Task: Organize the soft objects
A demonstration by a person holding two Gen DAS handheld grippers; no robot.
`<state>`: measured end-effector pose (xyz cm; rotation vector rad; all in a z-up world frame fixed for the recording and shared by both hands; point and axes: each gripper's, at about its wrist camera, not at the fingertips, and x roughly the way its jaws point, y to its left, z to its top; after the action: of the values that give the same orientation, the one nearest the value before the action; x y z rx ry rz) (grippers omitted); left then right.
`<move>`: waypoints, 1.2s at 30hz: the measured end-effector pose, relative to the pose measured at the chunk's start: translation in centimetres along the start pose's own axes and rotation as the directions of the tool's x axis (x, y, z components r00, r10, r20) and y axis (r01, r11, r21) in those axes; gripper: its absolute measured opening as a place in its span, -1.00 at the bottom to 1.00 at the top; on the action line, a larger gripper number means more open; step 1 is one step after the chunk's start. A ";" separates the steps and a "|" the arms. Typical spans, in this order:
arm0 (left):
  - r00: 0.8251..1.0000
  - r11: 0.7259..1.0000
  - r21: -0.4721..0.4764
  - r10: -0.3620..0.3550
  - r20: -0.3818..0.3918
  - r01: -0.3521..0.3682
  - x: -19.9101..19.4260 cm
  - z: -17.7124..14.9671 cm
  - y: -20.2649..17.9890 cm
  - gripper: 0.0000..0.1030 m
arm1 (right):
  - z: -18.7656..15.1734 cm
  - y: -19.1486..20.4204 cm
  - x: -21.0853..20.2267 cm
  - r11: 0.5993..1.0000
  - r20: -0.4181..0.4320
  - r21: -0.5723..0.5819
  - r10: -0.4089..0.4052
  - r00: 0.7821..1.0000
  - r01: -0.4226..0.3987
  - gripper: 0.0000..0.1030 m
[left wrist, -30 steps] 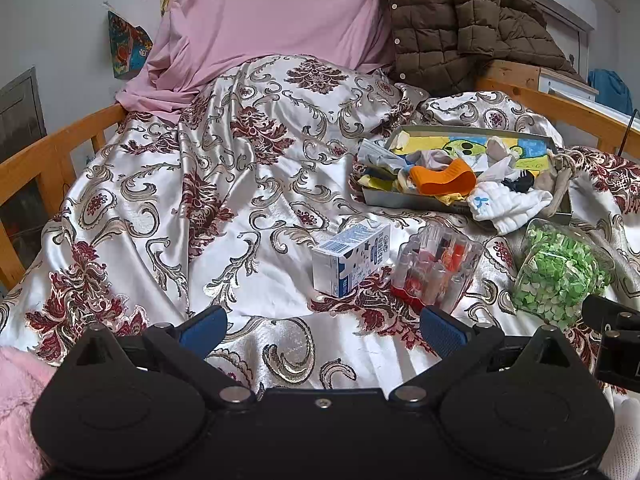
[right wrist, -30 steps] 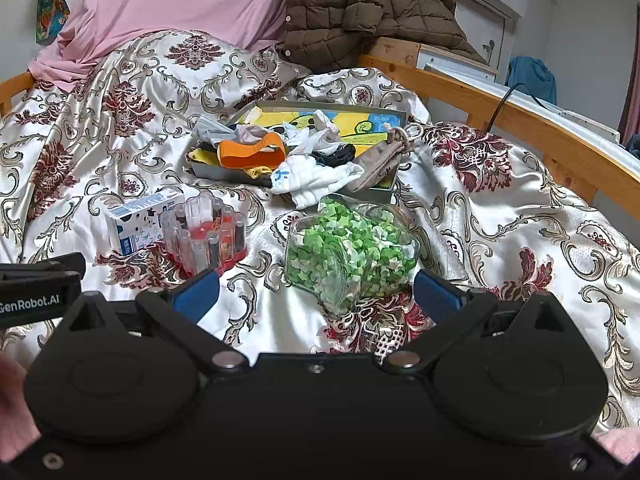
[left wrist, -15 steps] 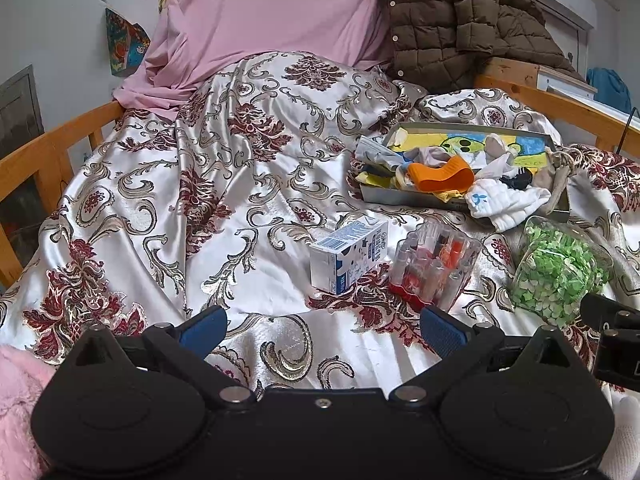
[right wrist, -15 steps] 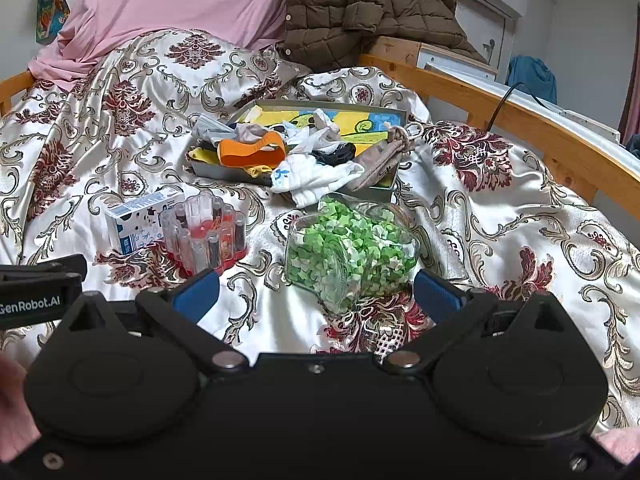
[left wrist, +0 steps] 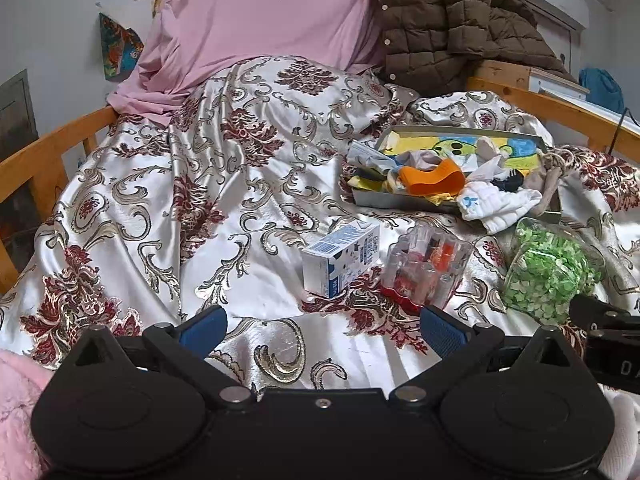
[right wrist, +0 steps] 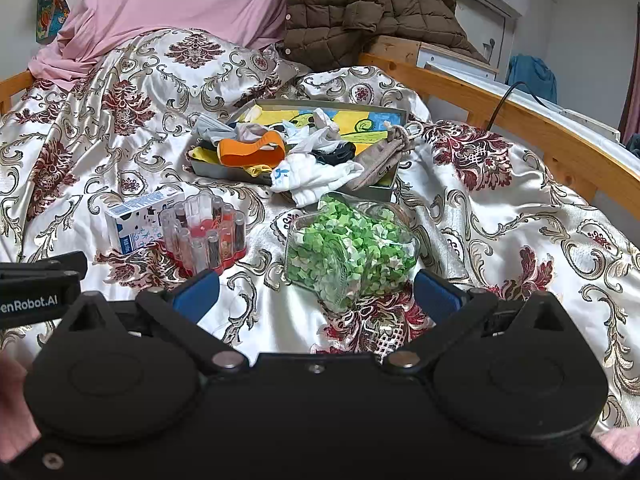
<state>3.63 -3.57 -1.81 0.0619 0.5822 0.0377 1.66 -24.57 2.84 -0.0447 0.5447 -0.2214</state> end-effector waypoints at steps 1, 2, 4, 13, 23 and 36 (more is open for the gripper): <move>1.000 1.000 0.007 0.003 0.000 -0.003 0.0 0.0 -0.1 0.98 | 0.0 0.0 0.0 1.000 0.000 0.000 0.000 1.000 0.000 0.99; 1.000 1.000 0.012 0.005 0.002 -0.005 -0.1 0.0 -0.1 0.98 | 0.0 0.0 0.0 1.000 0.000 0.000 0.000 1.000 0.000 0.99; 1.000 1.000 0.017 0.005 0.006 -0.005 -0.2 0.0 -0.2 0.98 | -0.1 0.0 0.0 1.000 -0.001 0.000 0.000 1.000 0.000 0.99; 1.000 1.000 0.022 0.006 0.006 -0.006 -0.2 0.0 -0.3 0.98 | -0.2 0.0 0.0 1.000 -0.003 0.000 0.001 1.000 -0.001 0.99; 1.000 0.999 0.031 0.009 0.005 -0.009 -0.4 0.2 -0.3 0.98 | -0.3 -0.1 0.0 1.000 -0.007 0.000 0.002 1.000 -0.002 0.99; 1.000 0.999 0.032 0.010 -0.002 -0.009 -0.1 0.3 0.1 0.98 | -0.5 0.0 0.0 1.000 -0.010 -0.002 0.003 1.000 -0.003 0.99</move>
<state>3.69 -3.49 -1.44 0.0954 0.5849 0.0378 1.39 -24.58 2.46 -0.0446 0.5547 -0.2186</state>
